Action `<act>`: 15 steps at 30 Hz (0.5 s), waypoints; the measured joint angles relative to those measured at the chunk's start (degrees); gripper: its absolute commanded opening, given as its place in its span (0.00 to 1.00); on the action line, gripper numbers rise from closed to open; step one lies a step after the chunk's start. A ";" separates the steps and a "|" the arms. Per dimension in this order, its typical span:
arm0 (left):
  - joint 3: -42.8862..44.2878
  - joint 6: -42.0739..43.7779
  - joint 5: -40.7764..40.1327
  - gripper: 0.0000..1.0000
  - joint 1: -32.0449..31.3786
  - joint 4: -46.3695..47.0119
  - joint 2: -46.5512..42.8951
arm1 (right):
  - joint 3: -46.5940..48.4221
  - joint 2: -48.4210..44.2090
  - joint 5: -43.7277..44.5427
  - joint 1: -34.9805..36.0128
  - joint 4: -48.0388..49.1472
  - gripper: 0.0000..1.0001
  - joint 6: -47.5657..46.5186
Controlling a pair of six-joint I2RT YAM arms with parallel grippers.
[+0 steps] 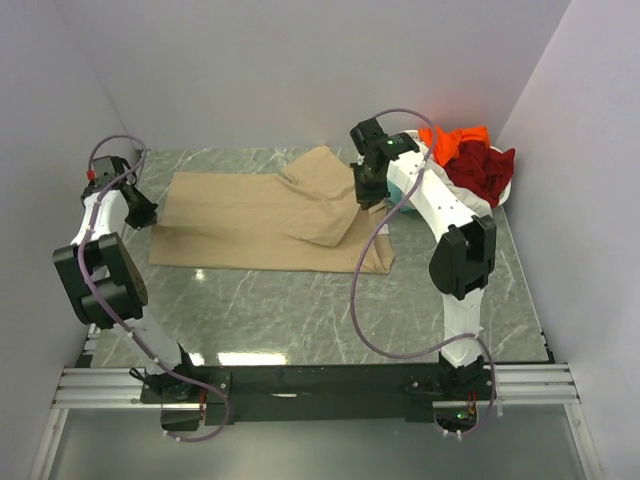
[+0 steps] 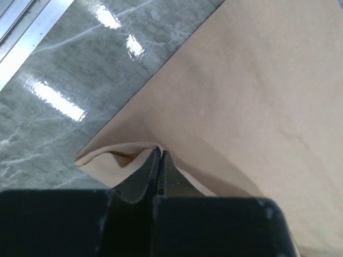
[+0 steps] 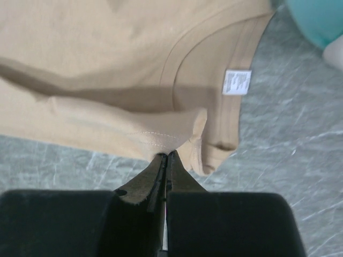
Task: Fold and stack the t-shirts
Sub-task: Fold the tshirt
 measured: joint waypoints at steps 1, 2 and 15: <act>0.50 0.02 0.07 0.00 -0.13 0.04 0.70 | 1.16 0.83 0.24 -0.35 -0.22 0.00 -0.35; 1.14 0.04 0.11 0.00 -0.31 0.04 1.64 | 1.97 1.44 0.37 -0.68 -0.31 0.00 -0.68; 5.60 1.05 -2.60 0.59 -2.47 -0.42 6.60 | 5.38 6.29 0.04 -2.27 -0.52 0.51 -2.78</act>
